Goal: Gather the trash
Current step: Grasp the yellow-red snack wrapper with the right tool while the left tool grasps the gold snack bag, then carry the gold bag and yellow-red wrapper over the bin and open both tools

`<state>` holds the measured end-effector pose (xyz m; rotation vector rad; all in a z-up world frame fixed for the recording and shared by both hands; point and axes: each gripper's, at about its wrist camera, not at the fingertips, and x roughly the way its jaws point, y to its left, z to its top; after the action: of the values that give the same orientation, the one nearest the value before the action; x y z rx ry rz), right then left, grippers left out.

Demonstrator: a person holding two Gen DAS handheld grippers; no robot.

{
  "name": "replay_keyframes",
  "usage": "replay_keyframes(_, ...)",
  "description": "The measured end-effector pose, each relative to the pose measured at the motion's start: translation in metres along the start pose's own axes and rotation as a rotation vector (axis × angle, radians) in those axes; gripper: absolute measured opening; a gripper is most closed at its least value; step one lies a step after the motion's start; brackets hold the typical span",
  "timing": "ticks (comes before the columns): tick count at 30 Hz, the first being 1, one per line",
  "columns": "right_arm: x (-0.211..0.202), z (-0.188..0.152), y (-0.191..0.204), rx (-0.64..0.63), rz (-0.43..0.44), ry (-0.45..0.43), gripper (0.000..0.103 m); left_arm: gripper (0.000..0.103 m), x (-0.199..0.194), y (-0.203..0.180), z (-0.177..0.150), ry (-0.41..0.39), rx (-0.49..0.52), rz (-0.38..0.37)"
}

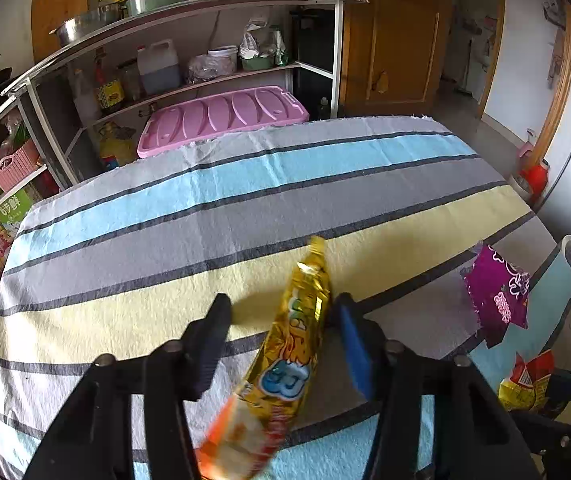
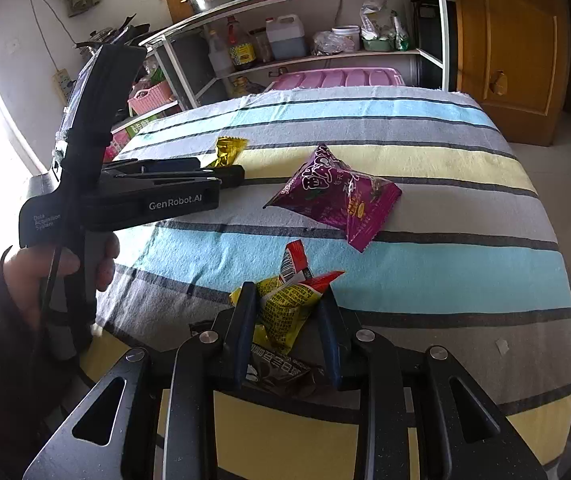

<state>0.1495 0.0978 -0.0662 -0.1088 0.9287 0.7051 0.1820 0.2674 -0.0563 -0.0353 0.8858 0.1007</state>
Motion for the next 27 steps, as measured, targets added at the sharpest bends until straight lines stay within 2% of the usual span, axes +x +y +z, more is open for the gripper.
replay_keyframes(3, 0.0, 0.0, 0.0, 0.002, -0.001, -0.002, 0.031, 0.035, -0.003, -0.001, -0.001, 0.0, 0.0, 0.003)
replay_keyframes(6, -0.003, 0.0, 0.001, -0.001, -0.004, -0.007, 0.03, 0.027, -0.008, -0.002, -0.004, 0.006, -0.012, 0.01)
replay_keyframes(18, -0.031, -0.003, 0.001, 0.005, -0.008, -0.077, 0.03, 0.026, -0.048, -0.003, -0.012, -0.06, -0.08, -0.001)
replay_keyframes(27, -0.067, -0.007, -0.012, 0.043, -0.016, -0.153, 0.03, 0.026, -0.087, -0.027, -0.018, -0.121, -0.054, -0.033)
